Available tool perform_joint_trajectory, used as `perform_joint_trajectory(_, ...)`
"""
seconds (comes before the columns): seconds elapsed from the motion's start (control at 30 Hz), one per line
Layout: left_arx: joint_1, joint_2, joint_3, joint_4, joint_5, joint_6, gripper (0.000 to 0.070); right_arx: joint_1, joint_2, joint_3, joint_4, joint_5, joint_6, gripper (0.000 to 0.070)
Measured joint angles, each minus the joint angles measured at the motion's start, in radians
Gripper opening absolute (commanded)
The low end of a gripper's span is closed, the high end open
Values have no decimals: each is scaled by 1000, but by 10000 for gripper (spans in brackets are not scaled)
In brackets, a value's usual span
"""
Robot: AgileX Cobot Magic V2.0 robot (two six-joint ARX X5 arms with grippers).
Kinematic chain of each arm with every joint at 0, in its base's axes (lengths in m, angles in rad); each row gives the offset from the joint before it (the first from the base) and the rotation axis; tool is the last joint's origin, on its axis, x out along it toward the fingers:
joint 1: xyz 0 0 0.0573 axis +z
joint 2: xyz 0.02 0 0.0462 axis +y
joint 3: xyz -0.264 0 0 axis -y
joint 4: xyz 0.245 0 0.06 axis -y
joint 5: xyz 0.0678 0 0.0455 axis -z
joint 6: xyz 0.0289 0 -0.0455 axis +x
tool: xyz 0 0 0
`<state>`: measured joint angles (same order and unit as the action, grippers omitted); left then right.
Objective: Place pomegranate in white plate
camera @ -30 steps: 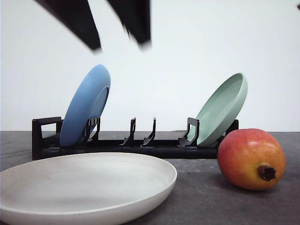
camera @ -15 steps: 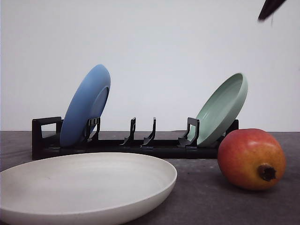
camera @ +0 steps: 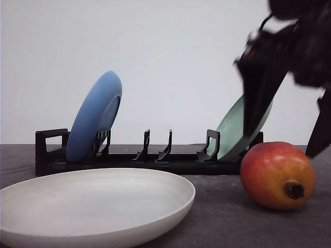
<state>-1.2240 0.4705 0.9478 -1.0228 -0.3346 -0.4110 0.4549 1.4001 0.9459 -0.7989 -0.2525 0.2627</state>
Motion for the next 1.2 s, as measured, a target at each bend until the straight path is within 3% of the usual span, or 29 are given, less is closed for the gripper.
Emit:
perform_joint_trajectory(0.17,0,-24,0,-65,0,-19,553,42,117,0,26,43,23,700)
perform_joint_trajectory(0.2,0,-24,0,-73,0,-21,553,47,137,0,26,44,27,657)
perform_joint_trajectory(0.27,0,-24,0,-81,0,-23,553,56,164,0,25,44,33,505)
perform_joint_trajectory(0.33,0,-24,0,-84,0,-24,553,62,173,0,26,46,35,431)
perform_joint_trajectory(0.5,0,-24,0,-85,0,-24,553,66,172,23,4,43,42,433)
perform_joint_trajectory(0.67,0,-24,0,-85,-9,-19,553,109,172,144,-30,-3,58,434)
perform_joint_trajectory(0.87,0,-24,0,-85,-20,25,553,261,172,232,71,-11,121,434)
perform_joint_trajectory(1.2,0,-24,0,-65,-77,92,553,503,248,232,227,73,246,434)
